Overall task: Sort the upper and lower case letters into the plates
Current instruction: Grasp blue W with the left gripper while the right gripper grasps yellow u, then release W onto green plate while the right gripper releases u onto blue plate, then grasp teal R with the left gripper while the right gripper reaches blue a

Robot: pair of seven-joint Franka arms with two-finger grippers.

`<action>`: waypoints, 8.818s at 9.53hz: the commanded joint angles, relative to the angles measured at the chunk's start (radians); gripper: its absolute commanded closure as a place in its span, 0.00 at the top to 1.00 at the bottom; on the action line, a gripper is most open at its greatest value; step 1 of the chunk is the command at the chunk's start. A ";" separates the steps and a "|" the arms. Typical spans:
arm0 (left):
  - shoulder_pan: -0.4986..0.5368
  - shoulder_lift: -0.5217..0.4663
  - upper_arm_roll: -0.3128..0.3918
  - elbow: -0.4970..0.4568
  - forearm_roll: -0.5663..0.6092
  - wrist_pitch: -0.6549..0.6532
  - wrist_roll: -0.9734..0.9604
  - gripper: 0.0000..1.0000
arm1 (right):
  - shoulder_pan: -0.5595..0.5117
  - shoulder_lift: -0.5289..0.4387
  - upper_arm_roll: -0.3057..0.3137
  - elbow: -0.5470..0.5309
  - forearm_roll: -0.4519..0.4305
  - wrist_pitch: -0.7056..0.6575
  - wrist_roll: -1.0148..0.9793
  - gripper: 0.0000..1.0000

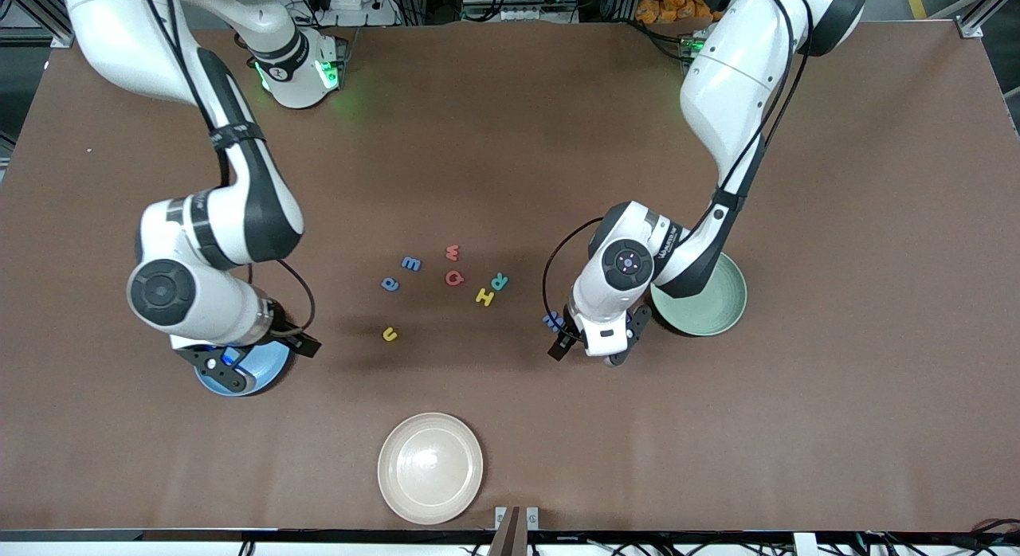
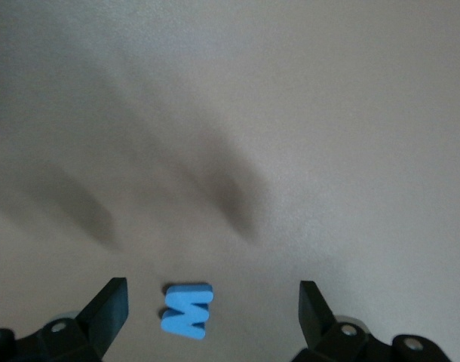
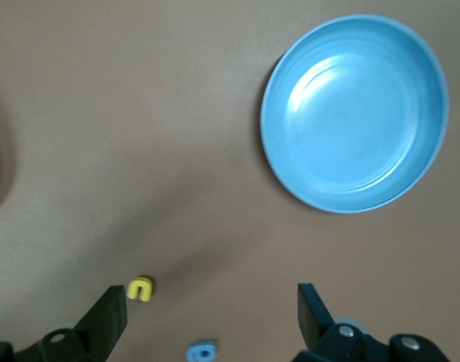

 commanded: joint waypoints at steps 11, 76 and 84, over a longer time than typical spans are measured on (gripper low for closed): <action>-0.088 0.113 0.035 0.071 -0.011 -0.018 0.059 0.77 | 0.129 0.116 0.000 -0.208 0.071 0.428 0.348 1.00; 0.087 -0.263 -0.151 -0.287 -0.017 -0.148 0.123 1.00 | -0.244 0.021 0.044 -0.126 0.004 0.158 -1.117 1.00; -0.053 -0.127 -0.145 -0.170 0.289 -0.056 0.912 1.00 | -0.150 -0.065 0.089 -0.132 0.008 0.077 -0.945 1.00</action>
